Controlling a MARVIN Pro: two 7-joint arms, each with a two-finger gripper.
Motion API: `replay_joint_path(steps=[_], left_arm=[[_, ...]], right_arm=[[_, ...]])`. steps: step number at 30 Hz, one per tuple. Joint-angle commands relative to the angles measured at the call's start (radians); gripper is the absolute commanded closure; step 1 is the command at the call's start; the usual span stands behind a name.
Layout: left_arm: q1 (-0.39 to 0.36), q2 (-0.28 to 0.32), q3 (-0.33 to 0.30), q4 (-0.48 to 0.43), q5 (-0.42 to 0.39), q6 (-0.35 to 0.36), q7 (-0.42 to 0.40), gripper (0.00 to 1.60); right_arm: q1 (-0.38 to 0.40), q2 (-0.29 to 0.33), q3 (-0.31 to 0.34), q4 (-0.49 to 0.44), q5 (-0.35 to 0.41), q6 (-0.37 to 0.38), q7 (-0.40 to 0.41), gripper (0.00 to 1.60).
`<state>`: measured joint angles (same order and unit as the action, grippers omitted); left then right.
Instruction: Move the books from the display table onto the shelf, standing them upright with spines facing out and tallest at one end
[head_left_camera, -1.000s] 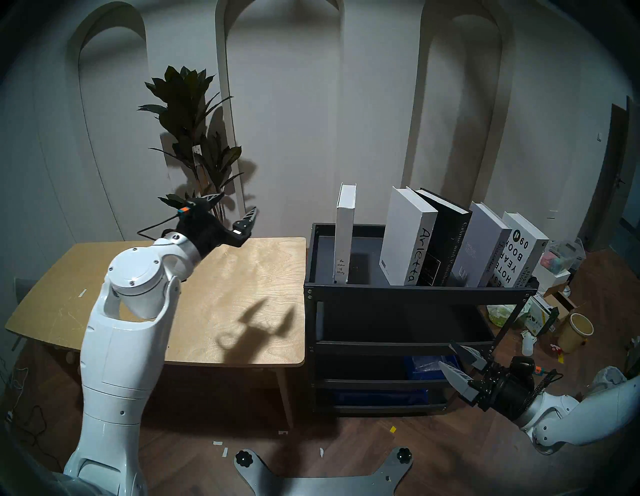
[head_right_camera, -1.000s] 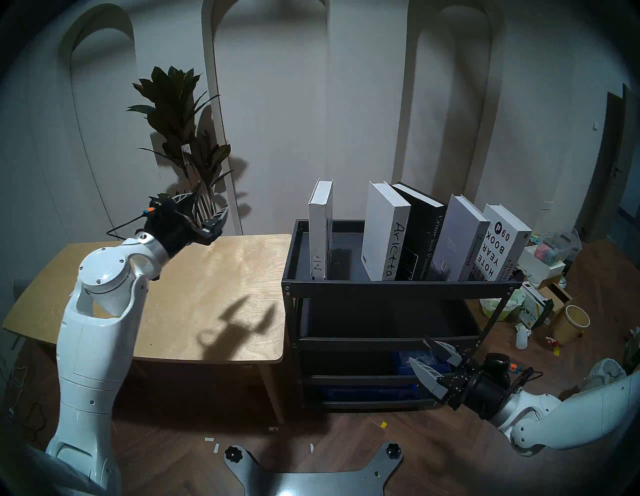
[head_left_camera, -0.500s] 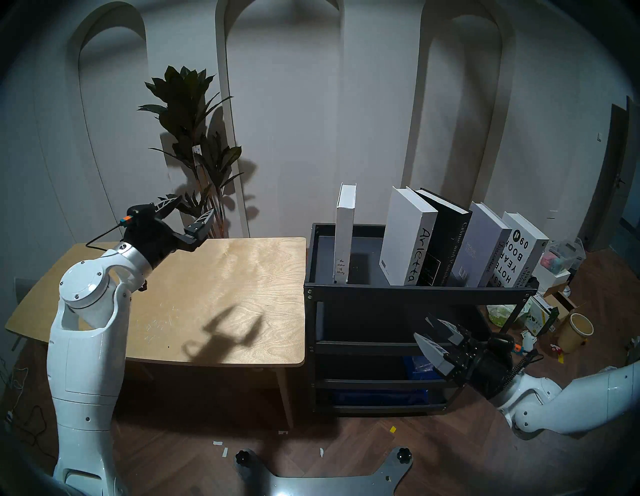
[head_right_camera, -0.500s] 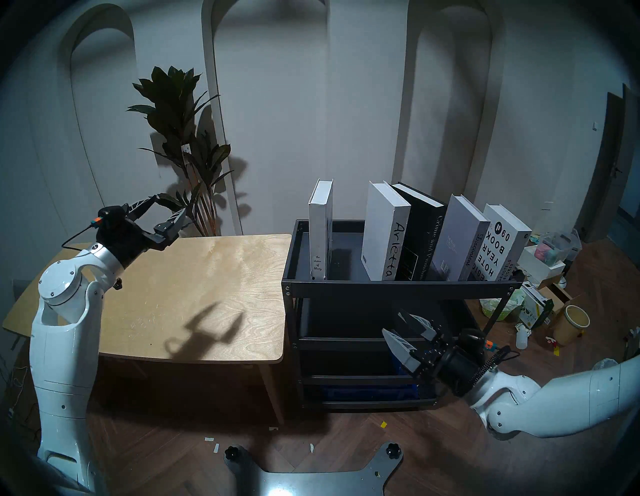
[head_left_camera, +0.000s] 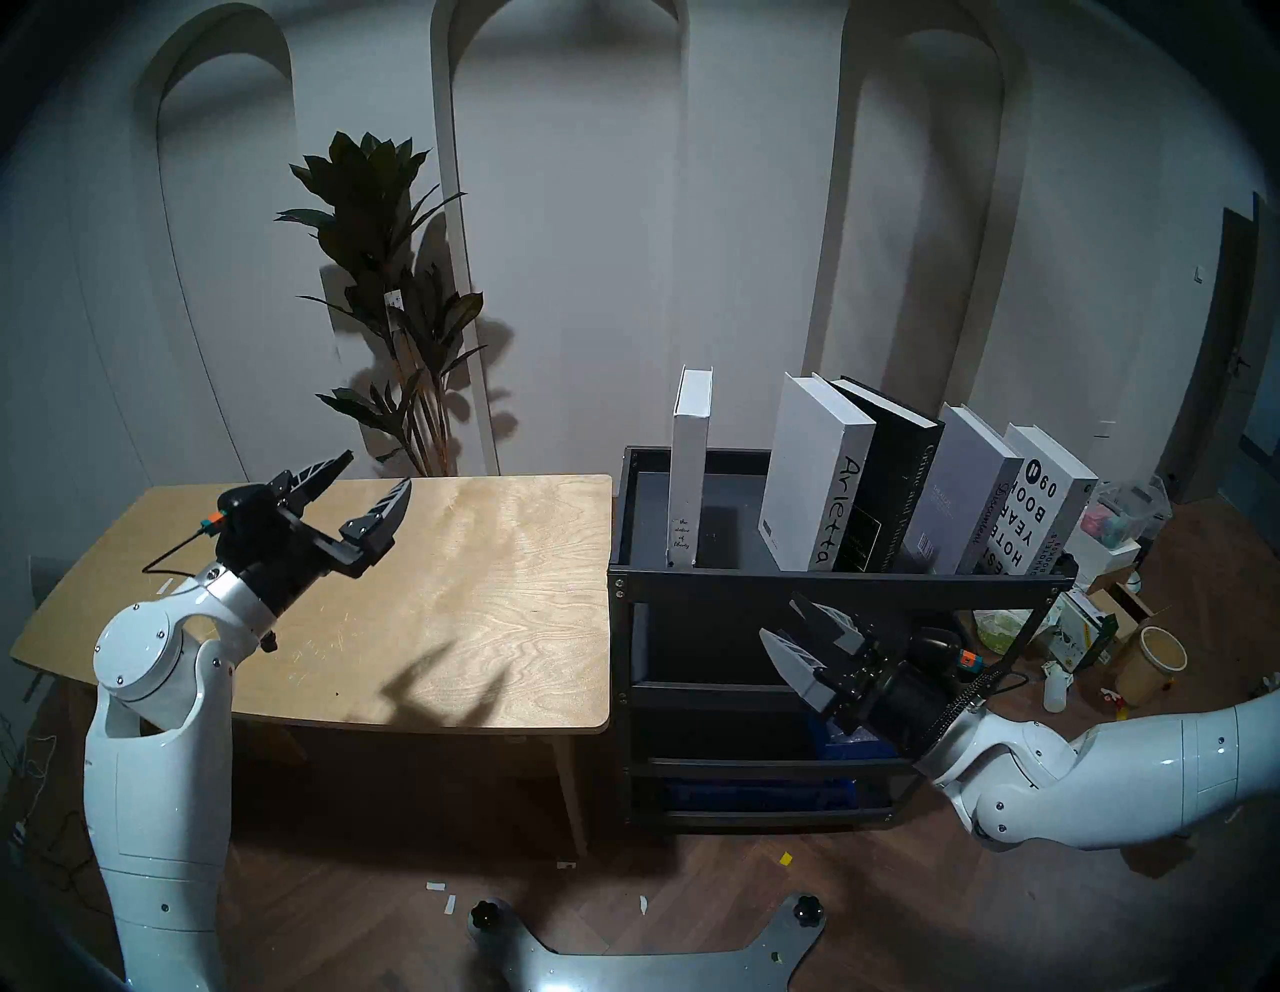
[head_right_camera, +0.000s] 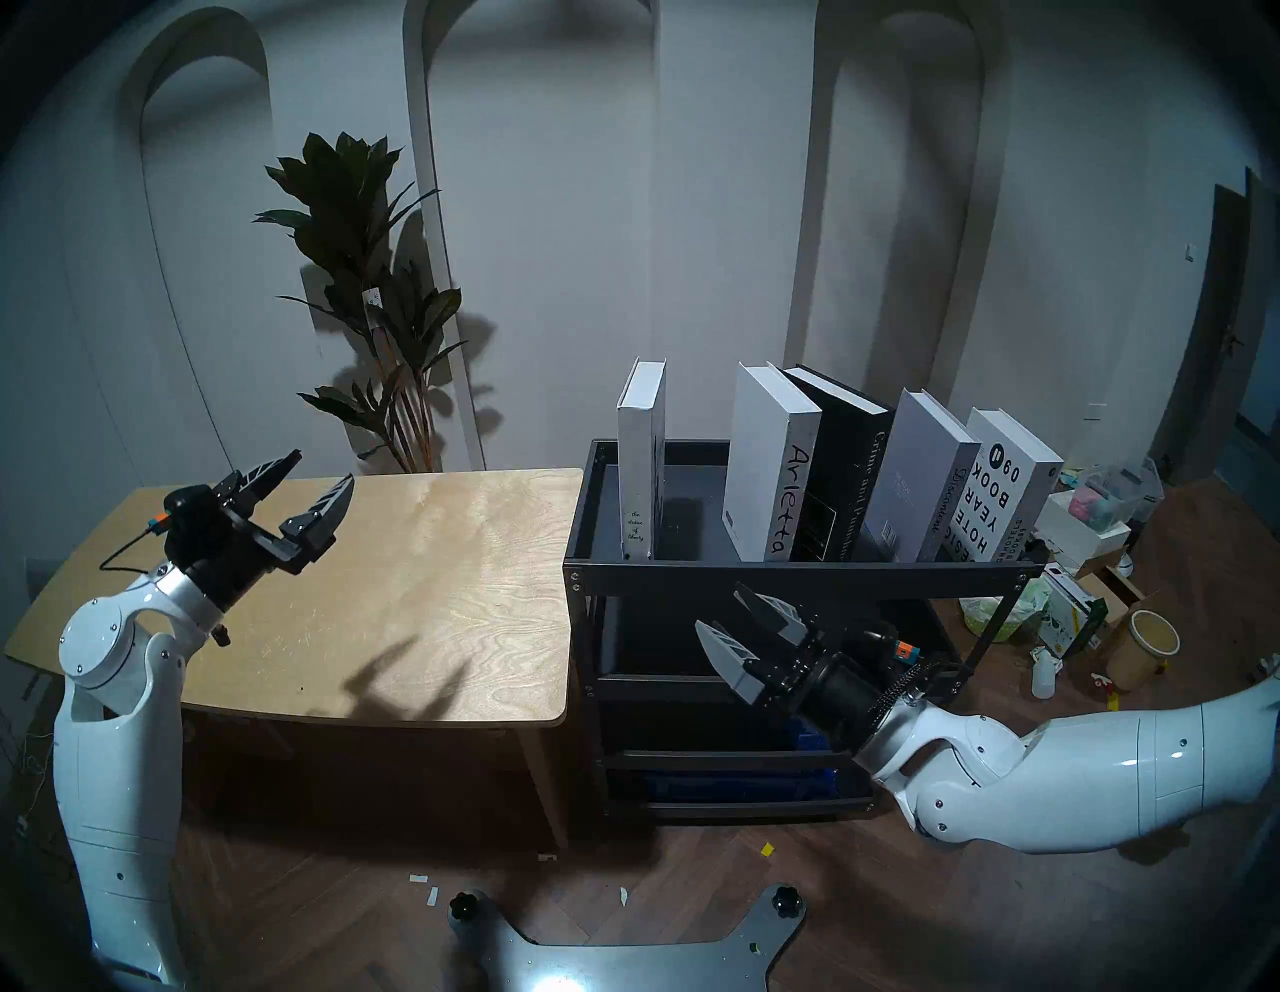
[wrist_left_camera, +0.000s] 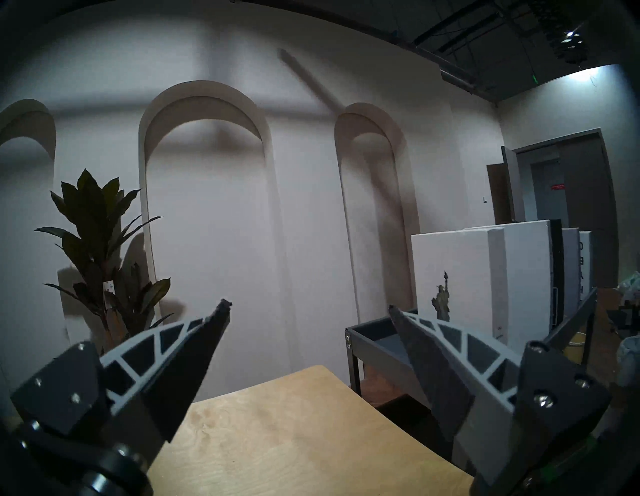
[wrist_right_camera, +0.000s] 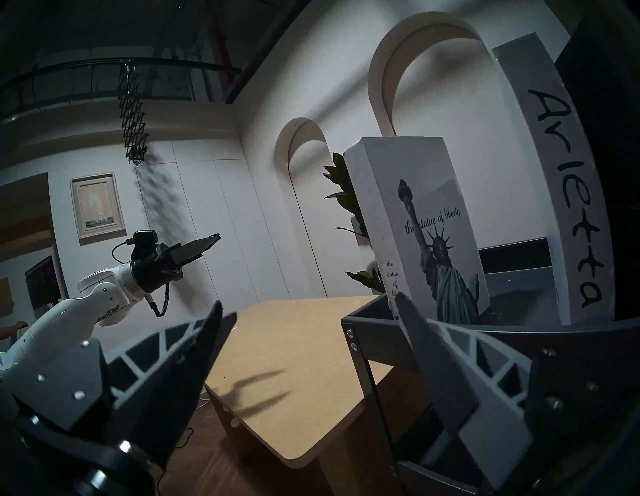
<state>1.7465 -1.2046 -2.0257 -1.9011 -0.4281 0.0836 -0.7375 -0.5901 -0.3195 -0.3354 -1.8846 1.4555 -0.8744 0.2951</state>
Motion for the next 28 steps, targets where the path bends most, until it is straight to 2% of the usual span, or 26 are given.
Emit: replay_joint_path(steps=[1,7,14,19,28], left_arm=[[0.085,-0.008,-0.038,0.044,-0.007,-0.121,-0.111,0.0],[0.087,-0.016,-0.03,0.104,0.008,-0.218,-0.224,0.0],[0.043,-0.006,-0.017,0.198,-0.049,-0.338,-0.341,0.0],[0.03,0.005,-0.011,0.193,-0.099,-0.328,-0.413,0.0],[0.049,-0.013,-0.007,0.174,-0.153,-0.311,-0.457,0.0]], right_arm=[[0.01,-0.016,-0.004,-0.034,-0.076,0.022,-0.102,0.0],[-0.002,-0.015,-0.024,-0.06,-0.132,0.056,-0.173,0.0],[0.001,-0.014,-0.045,-0.07,-0.197,0.076,-0.21,0.0],[0.007,-0.008,-0.054,-0.075,-0.206,0.082,-0.19,0.0],[0.005,-0.018,-0.064,-0.078,-0.236,0.08,-0.177,0.0]])
